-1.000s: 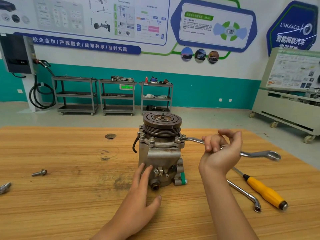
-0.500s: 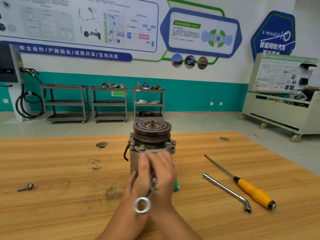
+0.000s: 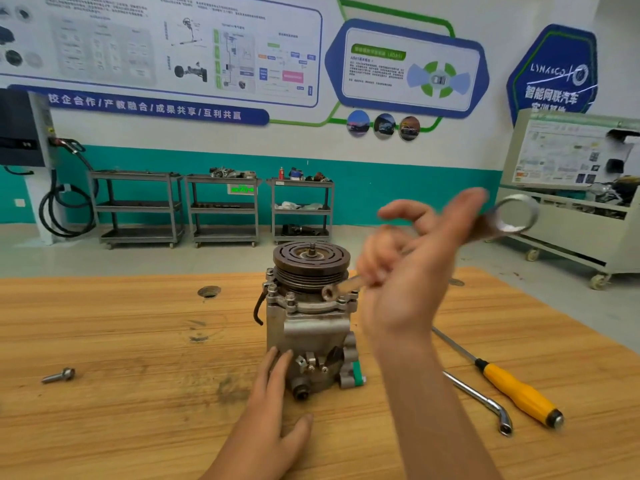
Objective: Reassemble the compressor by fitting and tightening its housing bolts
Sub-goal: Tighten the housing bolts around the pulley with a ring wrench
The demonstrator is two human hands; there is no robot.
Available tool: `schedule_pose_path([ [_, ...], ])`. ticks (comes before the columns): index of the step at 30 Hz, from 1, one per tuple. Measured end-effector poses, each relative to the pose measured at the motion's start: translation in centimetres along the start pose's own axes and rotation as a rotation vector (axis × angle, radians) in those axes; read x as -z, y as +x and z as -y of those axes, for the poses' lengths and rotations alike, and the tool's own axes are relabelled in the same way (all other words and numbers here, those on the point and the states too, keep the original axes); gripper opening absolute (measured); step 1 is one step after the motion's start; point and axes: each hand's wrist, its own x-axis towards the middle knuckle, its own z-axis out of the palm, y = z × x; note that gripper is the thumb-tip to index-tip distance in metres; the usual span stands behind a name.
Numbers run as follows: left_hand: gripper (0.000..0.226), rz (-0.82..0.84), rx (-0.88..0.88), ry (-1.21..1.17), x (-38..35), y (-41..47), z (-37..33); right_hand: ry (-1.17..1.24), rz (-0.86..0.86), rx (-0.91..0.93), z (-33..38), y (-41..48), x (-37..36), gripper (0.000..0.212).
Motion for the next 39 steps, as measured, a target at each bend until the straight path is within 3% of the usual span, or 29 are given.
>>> schedule_pose_path([
  [3,0.080,0.069,0.039,0.017,-0.3,0.6,0.0,0.088,-0.204,-0.067,0.6,4.2,2.6,0.068],
  [7,0.081,0.058,0.039,0.066,-0.8,0.7,1.0,0.268,-0.400,-0.205,-1.0,6.4,5.5,0.061],
  [12,0.080,0.070,0.011,0.077,-0.9,1.0,1.4,0.379,-0.542,-0.226,-3.1,6.6,6.9,0.054],
  [19,0.080,0.061,0.009,0.074,-0.9,1.0,1.8,0.351,-0.629,-0.260,-4.9,6.2,7.0,0.045],
  [27,0.080,0.064,-0.010,0.056,-0.7,0.8,1.6,0.063,-0.520,0.108,-5.3,2.8,5.7,0.031],
  [31,0.079,0.069,0.011,0.048,-0.6,0.6,1.3,0.059,-0.498,0.130,-5.1,1.8,6.0,0.030],
  [33,0.072,0.012,-0.014,0.035,-0.4,0.7,0.8,0.084,-0.498,0.125,-5.2,1.3,6.2,0.031],
  [36,0.053,-0.208,-0.131,0.010,0.3,1.3,-0.3,0.066,-0.490,0.141,-5.4,0.7,6.2,0.031],
  [39,0.049,-0.365,-0.143,-0.102,1.1,2.1,-1.1,0.034,-0.492,0.115,-5.5,0.6,6.0,0.030],
])
